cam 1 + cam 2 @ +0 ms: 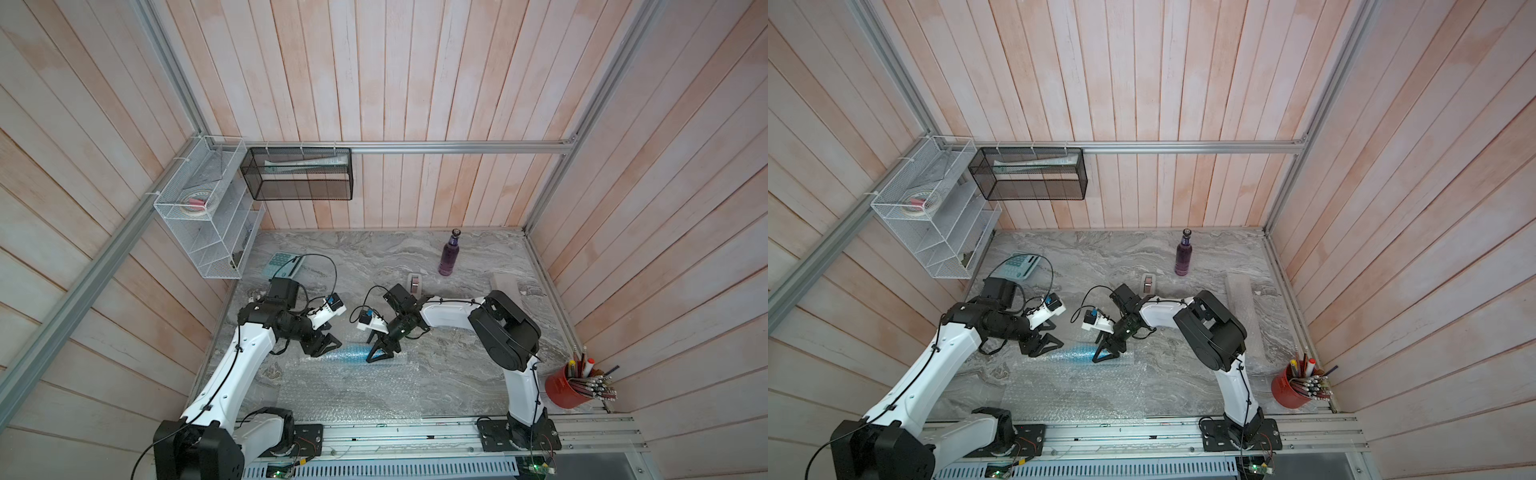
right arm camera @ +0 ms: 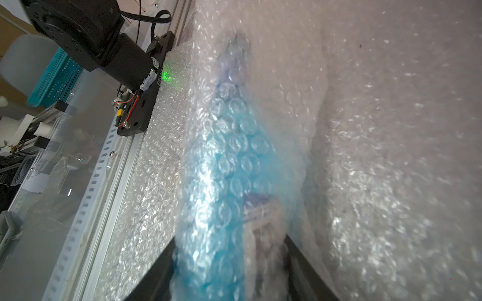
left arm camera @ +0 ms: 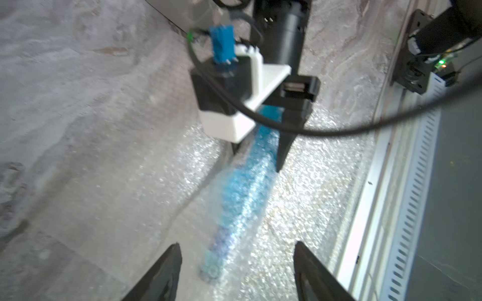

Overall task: Wrap wine bottles in bubble wrap
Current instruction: Wrap the wine bottle in bubble wrap.

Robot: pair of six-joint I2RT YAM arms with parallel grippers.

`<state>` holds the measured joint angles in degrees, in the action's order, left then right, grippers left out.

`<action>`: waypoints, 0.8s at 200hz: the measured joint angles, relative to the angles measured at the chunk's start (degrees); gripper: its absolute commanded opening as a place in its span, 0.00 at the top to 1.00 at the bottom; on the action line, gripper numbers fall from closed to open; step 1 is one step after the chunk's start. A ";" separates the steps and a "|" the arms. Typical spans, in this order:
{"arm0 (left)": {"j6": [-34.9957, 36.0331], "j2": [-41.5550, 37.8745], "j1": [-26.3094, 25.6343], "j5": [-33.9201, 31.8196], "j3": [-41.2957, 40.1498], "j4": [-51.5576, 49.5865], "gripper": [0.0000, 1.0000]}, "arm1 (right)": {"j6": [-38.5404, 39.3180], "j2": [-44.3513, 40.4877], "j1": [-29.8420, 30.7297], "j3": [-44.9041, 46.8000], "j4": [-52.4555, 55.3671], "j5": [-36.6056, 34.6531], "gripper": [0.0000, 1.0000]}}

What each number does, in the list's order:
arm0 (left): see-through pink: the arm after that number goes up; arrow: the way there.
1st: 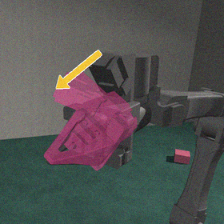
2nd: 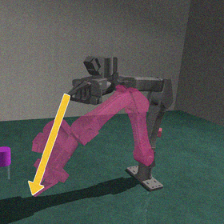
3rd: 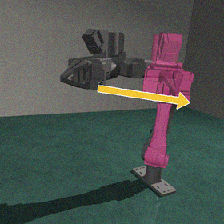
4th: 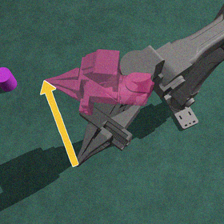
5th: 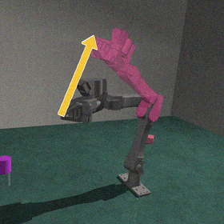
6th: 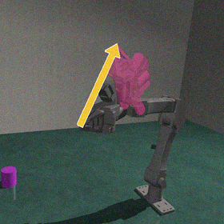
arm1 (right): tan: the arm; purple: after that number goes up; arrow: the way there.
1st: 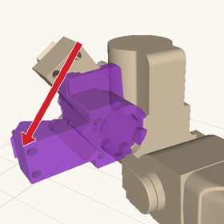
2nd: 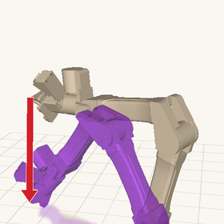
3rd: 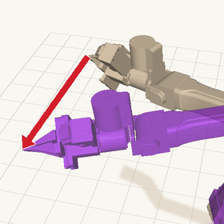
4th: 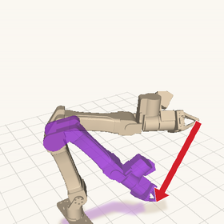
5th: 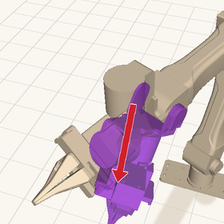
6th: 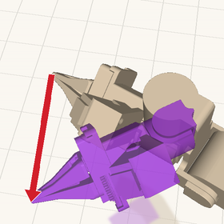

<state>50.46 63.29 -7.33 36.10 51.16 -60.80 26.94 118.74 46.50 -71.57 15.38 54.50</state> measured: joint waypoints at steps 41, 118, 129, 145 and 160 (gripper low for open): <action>8.35 -3.56 -6.19 0.39 -7.32 0.57 0.19 | 0.15 0.96 -0.33 -1.05 1.31 1.38 0.45; 14.71 -5.92 -15.61 -7.48 -19.71 22.27 0.18 | 0.13 1.62 -0.68 -1.66 2.08 2.82 0.45; 14.64 -5.88 -16.79 -7.93 -20.94 25.94 0.17 | 0.13 1.75 -0.70 -1.86 2.32 2.84 0.45; 14.47 -5.68 -17.88 -8.17 -22.86 30.53 0.18 | 0.11 1.90 -0.70 -2.08 2.67 2.89 0.45; 14.45 -4.48 -18.60 -8.98 -23.87 34.27 0.19 | 0.07 1.92 -0.70 -2.10 2.71 2.89 0.45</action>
<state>64.90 58.81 -25.93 27.11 27.29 -26.52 27.00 120.66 45.80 -73.67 18.09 57.39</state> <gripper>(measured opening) 0.816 0.557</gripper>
